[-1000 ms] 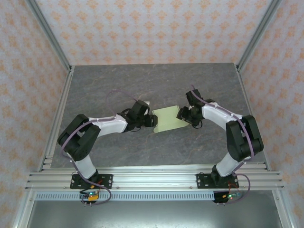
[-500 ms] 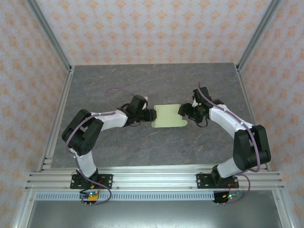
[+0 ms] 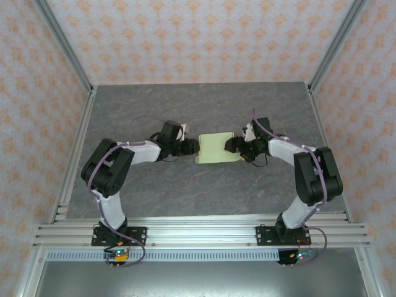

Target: Fold the paper box

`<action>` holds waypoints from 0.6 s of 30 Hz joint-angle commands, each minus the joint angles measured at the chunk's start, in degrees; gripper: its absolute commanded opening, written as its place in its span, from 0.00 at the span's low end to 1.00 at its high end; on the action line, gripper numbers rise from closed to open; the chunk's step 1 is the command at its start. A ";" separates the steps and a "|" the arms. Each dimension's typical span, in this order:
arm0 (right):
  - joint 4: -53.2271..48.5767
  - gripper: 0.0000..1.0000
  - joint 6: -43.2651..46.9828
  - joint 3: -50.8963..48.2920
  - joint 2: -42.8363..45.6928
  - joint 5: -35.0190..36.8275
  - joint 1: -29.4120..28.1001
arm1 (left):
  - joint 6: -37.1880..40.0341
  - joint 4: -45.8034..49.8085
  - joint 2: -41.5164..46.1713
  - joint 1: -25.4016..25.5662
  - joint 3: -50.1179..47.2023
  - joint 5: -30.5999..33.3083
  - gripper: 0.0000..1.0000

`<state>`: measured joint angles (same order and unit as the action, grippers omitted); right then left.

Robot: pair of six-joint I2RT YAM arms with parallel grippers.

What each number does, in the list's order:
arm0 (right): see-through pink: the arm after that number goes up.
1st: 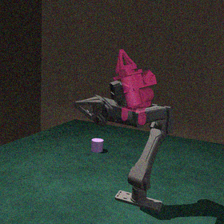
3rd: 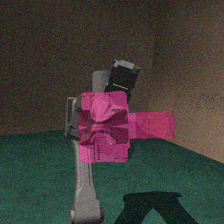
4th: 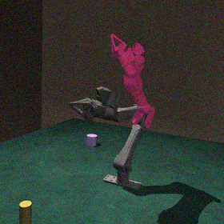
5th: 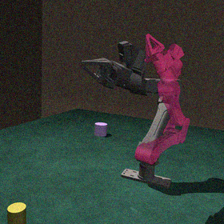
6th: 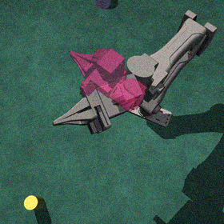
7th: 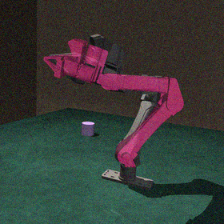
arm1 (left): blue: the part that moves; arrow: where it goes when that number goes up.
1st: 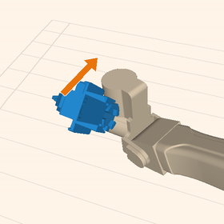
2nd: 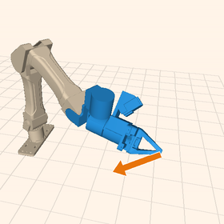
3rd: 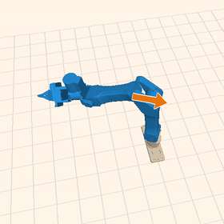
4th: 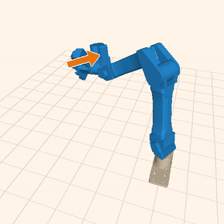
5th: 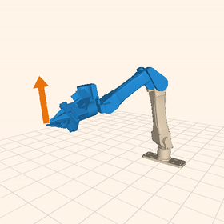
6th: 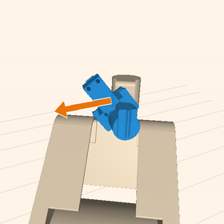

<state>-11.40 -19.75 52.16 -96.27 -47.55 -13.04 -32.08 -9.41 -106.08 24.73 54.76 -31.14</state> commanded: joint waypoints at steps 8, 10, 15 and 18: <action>19.34 0.68 -12.77 -0.55 -5.28 -12.09 0.74 | 1.14 7.72 -4.42 -0.75 -0.94 2.42 0.45; 21.54 0.60 -15.49 -1.12 -5.17 -12.27 0.73 | 0.89 7.25 -3.75 -1.07 -0.98 1.67 0.46; 24.45 0.52 -22.64 -2.07 -2.99 -12.19 0.76 | 5.16 0.49 5.97 -1.25 -3.62 2.09 0.66; 22.58 0.51 -27.73 -1.75 -0.27 -11.45 0.78 | 13.03 -5.97 13.51 -1.25 -7.21 5.40 0.75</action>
<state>9.08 -40.77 50.61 -100.29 -58.39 -12.53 -27.33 -9.74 -99.79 23.86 49.78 -29.41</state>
